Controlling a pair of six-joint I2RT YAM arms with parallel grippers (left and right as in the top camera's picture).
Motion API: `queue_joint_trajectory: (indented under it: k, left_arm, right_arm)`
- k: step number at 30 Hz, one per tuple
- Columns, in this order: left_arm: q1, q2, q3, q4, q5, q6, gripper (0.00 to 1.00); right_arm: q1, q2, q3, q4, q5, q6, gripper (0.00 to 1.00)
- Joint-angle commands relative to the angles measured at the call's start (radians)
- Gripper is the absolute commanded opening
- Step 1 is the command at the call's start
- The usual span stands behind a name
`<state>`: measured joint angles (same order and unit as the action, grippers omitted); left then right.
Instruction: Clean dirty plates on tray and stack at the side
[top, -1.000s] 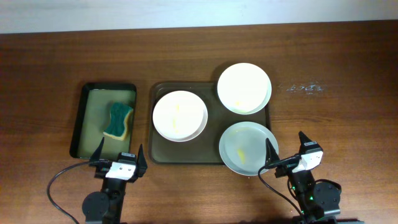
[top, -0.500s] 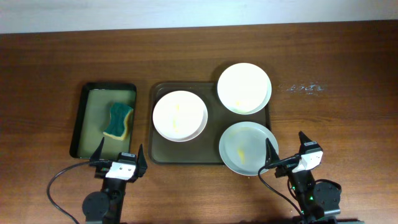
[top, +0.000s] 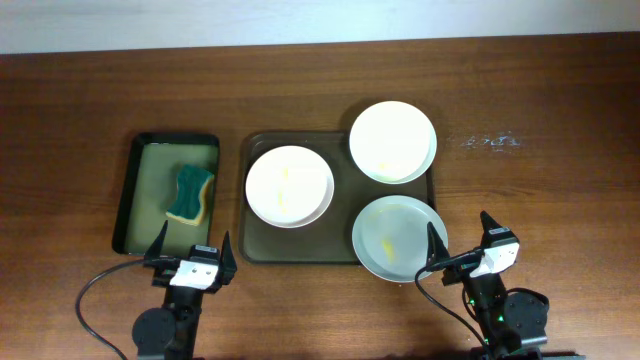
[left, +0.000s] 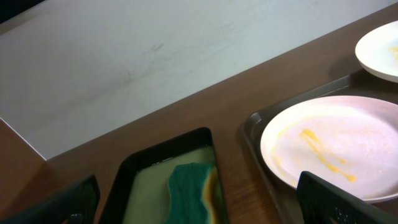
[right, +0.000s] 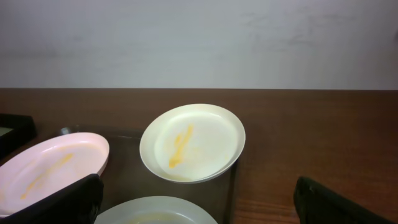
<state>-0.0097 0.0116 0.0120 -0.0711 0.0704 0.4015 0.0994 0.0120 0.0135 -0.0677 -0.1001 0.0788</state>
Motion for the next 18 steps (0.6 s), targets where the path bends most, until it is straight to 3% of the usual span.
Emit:
queue_joint_trajectory:
  k: [1, 8, 12, 18]
  left_arm:
    - [0.005, -0.005, -0.003, -0.005, -0.006, 0.016, 0.99]
    - [0.005, -0.005, -0.003, -0.005, -0.006, 0.004, 0.99]
    - [0.005, -0.005, -0.003, 0.018, 0.109, 0.003, 0.99]
    - [0.006, -0.001, 0.03, 0.067, 0.117, -0.2, 0.99]
  right_arm:
    - [0.006, -0.009, -0.008, -0.003, 0.011, 0.003, 0.98]
    - [0.006, -0.008, -0.008, -0.003, 0.0, 0.006, 0.98]
    - [0.005, -0.009, -0.008, 0.006, 0.011, 0.006, 0.99]
    - [0.005, -0.008, 0.067, 0.019, 0.011, 0.006, 0.98]
